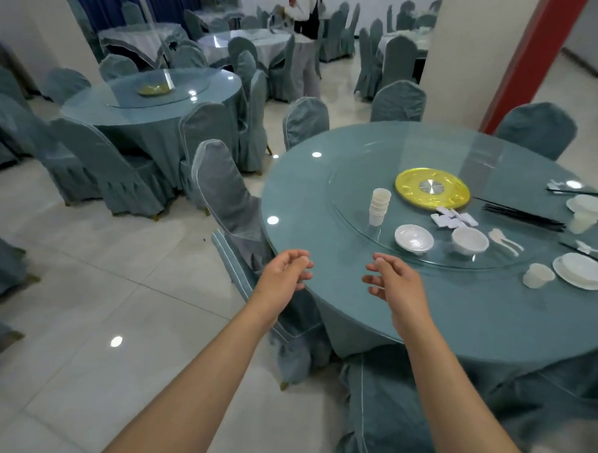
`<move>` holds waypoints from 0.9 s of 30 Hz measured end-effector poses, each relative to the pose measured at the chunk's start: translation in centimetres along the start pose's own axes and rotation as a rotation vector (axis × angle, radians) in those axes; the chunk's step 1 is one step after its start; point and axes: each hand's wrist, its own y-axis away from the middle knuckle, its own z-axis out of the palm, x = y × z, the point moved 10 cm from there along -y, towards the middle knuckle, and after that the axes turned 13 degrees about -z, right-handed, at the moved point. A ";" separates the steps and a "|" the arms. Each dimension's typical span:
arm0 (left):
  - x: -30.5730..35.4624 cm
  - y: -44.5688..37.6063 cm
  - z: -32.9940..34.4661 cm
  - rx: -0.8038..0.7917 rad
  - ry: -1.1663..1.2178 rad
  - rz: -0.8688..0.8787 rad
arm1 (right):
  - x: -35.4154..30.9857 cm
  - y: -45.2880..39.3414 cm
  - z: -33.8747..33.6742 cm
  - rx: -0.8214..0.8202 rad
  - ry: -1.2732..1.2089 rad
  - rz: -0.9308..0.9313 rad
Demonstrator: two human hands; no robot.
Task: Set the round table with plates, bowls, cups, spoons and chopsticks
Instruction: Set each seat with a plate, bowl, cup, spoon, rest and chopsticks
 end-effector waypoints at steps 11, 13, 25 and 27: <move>-0.2 -10.2 3.0 -0.203 -0.091 -0.063 | 1.5 -3.9 -1.1 0.226 0.055 0.022; 0.2 -12.2 4.9 -0.240 -0.111 -0.068 | 2.0 -5.4 -2.3 0.272 0.052 0.027; 4.3 -26.5 18.7 -0.353 -0.270 -0.114 | 6.1 -19.3 -10.2 0.436 0.044 0.079; 4.6 -28.8 21.0 -0.361 -0.294 -0.123 | 6.9 -21.3 -11.4 0.453 0.077 0.097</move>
